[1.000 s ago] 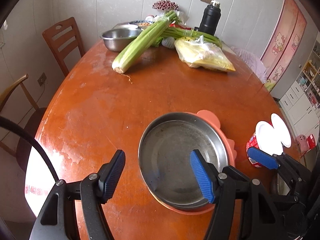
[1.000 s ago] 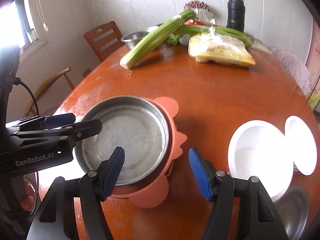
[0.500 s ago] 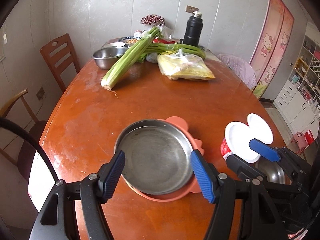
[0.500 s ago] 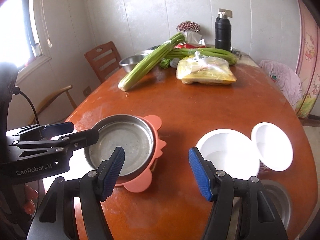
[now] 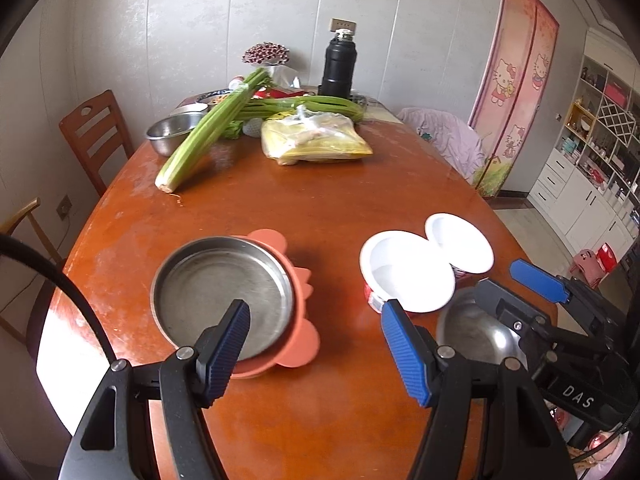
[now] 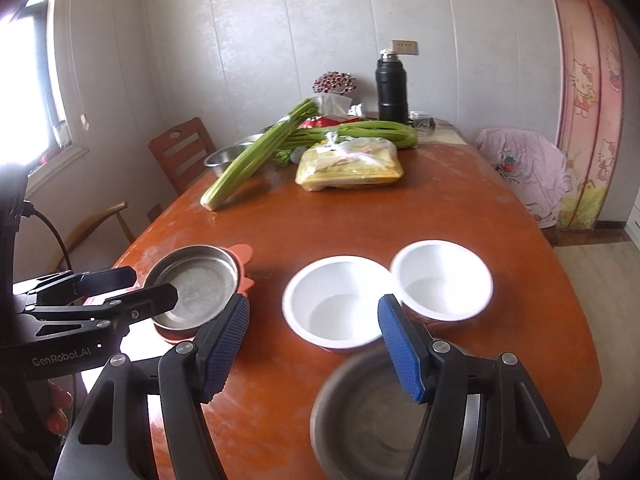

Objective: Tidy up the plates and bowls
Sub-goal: 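Move the left tool to the large steel bowl rim and grasp it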

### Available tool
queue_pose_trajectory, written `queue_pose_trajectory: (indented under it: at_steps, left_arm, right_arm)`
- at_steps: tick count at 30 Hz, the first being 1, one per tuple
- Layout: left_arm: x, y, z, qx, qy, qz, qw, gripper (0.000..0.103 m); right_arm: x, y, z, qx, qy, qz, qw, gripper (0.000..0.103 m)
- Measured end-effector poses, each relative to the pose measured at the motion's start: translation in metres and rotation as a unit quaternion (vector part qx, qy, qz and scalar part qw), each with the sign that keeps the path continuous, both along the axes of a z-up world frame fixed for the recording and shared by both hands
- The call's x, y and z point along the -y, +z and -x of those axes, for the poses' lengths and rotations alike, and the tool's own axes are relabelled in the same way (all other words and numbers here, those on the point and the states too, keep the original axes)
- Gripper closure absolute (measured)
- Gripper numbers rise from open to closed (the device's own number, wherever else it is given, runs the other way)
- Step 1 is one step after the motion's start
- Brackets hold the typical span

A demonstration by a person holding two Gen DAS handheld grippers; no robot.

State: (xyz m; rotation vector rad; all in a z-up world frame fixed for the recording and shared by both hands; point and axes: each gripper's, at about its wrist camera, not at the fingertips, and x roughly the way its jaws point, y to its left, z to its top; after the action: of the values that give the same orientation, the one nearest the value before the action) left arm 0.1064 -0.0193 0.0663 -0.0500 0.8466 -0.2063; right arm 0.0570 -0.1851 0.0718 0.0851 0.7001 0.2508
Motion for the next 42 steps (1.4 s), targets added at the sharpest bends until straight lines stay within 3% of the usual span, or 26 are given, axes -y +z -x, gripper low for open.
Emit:
queue_pose_trajectory:
  at_steps: [19,36,42]
  left_arm:
    - [0.092,-0.029,0.011,-0.033,-0.049,-0.006,0.9982,0.034]
    - [0.131,-0.081,-0.008,-0.097,-0.067,-0.031,0.9926,0.034]
    - [0.138,-0.091,-0.013,-0.107,-0.065,-0.038,0.9914,0.034]
  right_arm:
    - [0.102,-0.032,0.032,-0.043,-0.051,0.012,0.998,0.035]
    - [0.110,-0.083,0.020,-0.104,-0.041,0.029,0.993,0.035]
    - [0.111,-0.091,0.015,-0.111,-0.038,0.030,0.993,0.041]
